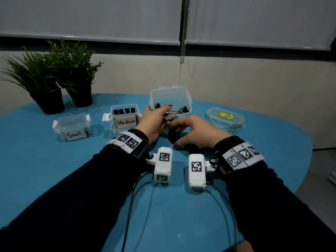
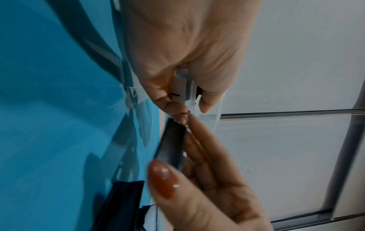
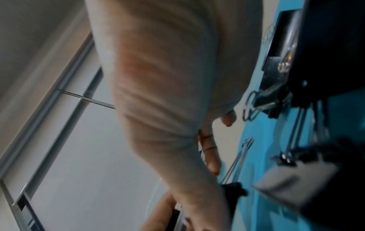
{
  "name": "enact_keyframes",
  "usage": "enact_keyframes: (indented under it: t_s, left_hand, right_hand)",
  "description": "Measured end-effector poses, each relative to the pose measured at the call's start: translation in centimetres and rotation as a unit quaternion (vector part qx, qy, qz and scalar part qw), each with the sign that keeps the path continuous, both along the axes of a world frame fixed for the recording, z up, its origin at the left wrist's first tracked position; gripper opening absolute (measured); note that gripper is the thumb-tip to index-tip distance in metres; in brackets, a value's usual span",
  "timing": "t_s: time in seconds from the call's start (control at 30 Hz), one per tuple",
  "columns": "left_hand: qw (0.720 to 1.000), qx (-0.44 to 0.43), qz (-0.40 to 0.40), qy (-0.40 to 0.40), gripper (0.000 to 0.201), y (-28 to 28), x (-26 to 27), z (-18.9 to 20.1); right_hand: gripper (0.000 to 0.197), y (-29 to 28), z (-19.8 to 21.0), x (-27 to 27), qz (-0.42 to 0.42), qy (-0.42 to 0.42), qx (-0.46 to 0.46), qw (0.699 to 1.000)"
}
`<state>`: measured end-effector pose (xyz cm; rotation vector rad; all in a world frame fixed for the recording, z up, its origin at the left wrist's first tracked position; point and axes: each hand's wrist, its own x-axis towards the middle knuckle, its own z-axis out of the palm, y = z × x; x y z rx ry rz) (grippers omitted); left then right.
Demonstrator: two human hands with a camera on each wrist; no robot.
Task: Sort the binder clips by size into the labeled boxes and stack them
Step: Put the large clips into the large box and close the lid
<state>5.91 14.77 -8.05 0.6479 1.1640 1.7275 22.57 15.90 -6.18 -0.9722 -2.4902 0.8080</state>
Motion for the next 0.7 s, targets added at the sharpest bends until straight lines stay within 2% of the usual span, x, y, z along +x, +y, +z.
enact_keyframes:
  t_s: [0.1, 0.2, 0.33, 0.47, 0.6, 0.7]
  left_hand:
    - [1.000, 0.000, 0.012, 0.005, 0.055, 0.0, -0.1, 0.0]
    - [1.000, 0.003, 0.027, 0.012, 0.055, 0.1, -0.2, -0.1]
    - [1.000, 0.000, 0.025, 0.011, 0.052, 0.2, -0.3, -0.4]
    - [1.000, -0.014, -0.001, 0.017, 0.055, 0.2, -0.2, -0.4]
    - [0.997, -0.036, -0.041, 0.046, 0.056, 0.0, 0.2, -0.4]
    - [0.994, -0.052, -0.066, 0.064, 0.052, -0.3, 0.5, -0.3]
  right_hand:
    - [0.062, 0.2, 0.3, 0.8, -0.009, 0.056, -0.014, 0.998]
    - [0.061, 0.4, 1.0, 1.6, 0.002, 0.148, -0.030, 0.989]
    - [0.058, 0.3, 1.5, 1.7, 0.012, 0.342, -0.105, 0.934]
    - [0.050, 1.0, 1.5, 1.4, -0.033, 0.446, -0.091, 0.890]
    - [0.034, 1.5, 1.3, 1.3, -0.057, 0.497, -0.104, 0.860]
    - [0.030, 1.8, 1.0, 1.0, -0.072, 0.464, -0.120, 0.875]
